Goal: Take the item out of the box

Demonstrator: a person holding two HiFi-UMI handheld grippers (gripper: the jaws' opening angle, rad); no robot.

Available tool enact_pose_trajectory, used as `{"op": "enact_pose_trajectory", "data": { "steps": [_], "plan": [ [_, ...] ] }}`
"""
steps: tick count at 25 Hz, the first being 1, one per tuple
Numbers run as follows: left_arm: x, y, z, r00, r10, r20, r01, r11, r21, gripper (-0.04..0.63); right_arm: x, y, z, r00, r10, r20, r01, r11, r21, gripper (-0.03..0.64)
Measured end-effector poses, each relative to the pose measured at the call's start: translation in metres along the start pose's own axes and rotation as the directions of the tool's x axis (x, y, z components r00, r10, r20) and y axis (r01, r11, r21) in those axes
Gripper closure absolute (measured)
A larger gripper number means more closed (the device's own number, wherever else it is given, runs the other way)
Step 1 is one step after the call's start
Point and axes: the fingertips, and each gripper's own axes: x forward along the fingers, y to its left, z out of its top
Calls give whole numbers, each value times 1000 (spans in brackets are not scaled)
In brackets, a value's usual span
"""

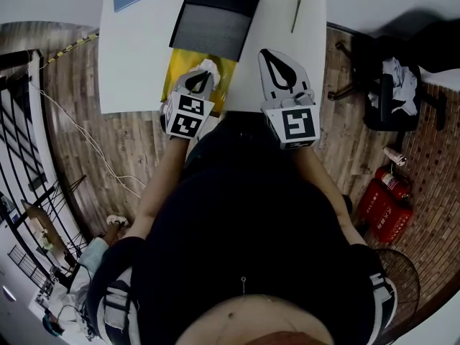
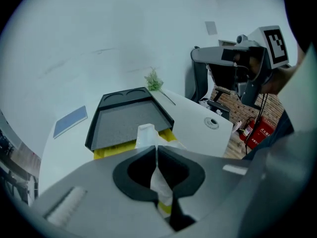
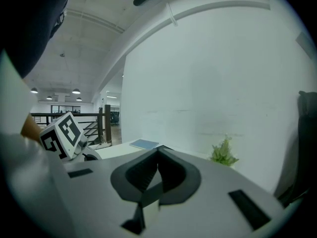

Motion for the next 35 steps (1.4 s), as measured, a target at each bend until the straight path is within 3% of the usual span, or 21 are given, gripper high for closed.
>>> {"op": "enact_pose_trajectory", "data": {
  "steps": [9, 17, 24, 35],
  "plan": [
    [-30, 6, 36, 991, 55, 120, -56, 998, 6, 574, -6, 0, 16, 1000, -5, 26, 5, 1000, -19, 604],
    [-63, 16, 76, 955, 116, 274, -123, 992, 8, 574, -9, -6, 35, 998, -37, 46, 38, 999, -12, 604],
    [-98, 20, 110, 898, 171, 405, -186, 983, -3, 574, -17, -10, 55, 995, -54, 83, 56, 998, -24, 604],
    [-150, 24, 156, 778, 234, 583, -259, 965, -41, 574, -32, -19, 87, 985, -83, 154, 93, 994, -61, 604]
  ]
}}
